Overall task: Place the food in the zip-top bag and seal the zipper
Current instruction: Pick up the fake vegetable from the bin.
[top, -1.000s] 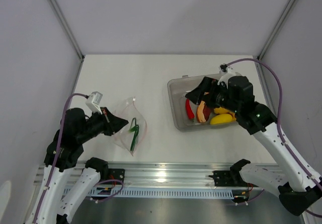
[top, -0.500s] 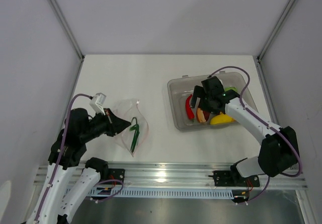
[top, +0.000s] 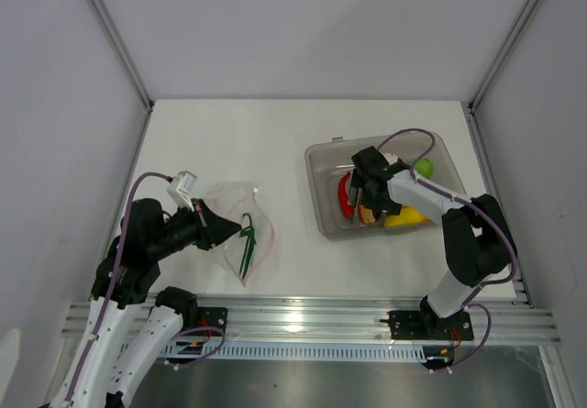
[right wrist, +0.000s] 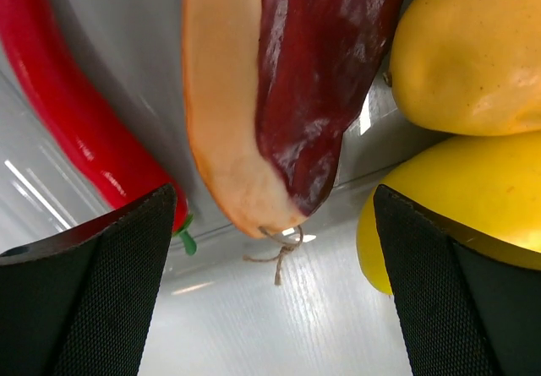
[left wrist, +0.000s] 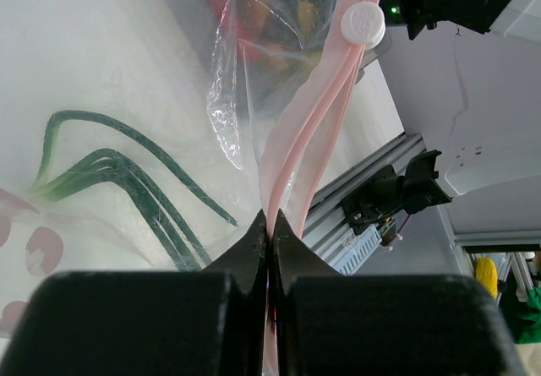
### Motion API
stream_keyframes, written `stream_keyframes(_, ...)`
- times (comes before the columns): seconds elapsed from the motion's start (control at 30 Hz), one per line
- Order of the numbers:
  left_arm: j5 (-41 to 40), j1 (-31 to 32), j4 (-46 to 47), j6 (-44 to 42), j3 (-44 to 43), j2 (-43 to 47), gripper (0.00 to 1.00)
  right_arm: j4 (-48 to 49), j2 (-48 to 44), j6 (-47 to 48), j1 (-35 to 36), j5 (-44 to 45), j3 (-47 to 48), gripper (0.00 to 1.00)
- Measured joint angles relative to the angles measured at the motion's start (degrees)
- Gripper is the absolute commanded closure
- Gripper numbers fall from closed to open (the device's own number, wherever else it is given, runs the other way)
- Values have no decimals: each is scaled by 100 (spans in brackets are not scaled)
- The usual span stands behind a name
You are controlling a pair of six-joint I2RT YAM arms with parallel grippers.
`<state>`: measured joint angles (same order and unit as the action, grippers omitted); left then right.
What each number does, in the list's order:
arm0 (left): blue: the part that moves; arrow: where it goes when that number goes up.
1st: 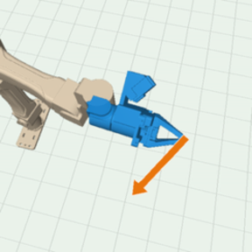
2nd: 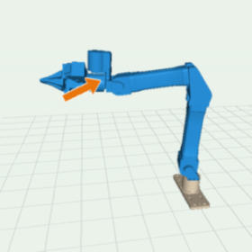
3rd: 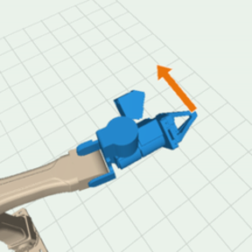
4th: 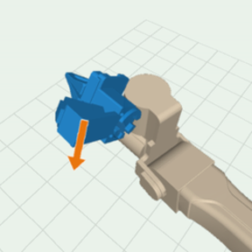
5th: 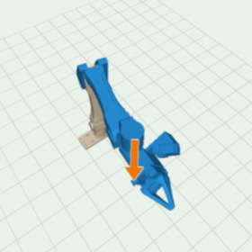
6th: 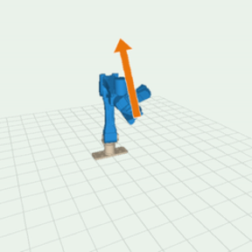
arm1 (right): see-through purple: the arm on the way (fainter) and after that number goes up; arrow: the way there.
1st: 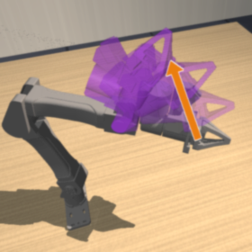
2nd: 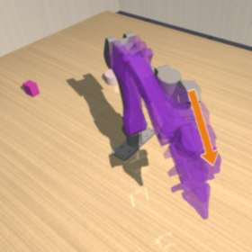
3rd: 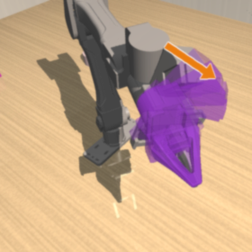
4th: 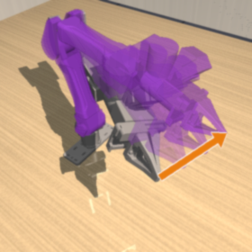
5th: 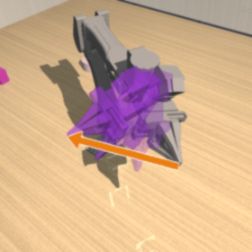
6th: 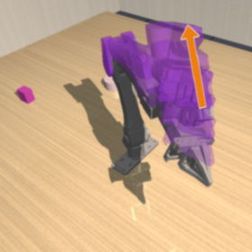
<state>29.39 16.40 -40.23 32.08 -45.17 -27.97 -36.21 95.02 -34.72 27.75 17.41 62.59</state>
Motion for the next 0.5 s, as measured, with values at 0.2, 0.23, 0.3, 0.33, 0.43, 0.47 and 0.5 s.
stream_keyframes(0.2, 90, 0, 55, 4, 50, 0, 99, 149, 326, 4, 0, 109, 70, 1)
stream_keyframes(0.23, 94, 0, 72, 4, 50, 0, 99, 184, 382, 7, 0, 122, 81, 1)
stream_keyframes(0.3, 101, 0, 87, 4, 57, 0, 99, 247, 496, 11, 0, 127, 103, 3)
stream_keyframes(0.33, 103, 0, 98, 4, 63, 0, 100, 282, 555, 13, 0, 125, 111, 4)
stream_keyframes(0.43, 105, -2, 162, 4, 105, -4, 99, 409, 684, 28, 2, 116, 120, 12)
stream_keyframes(0.47, 107, 0, 168, 4, 120, -4, 99, 461, 693, 26, 4, 118, 129, 19)
stream_keyframes(0.5, 107, 0, 170, 4, 131, -4, 100, 505, 693, 39, 7, 125, 131, 23)
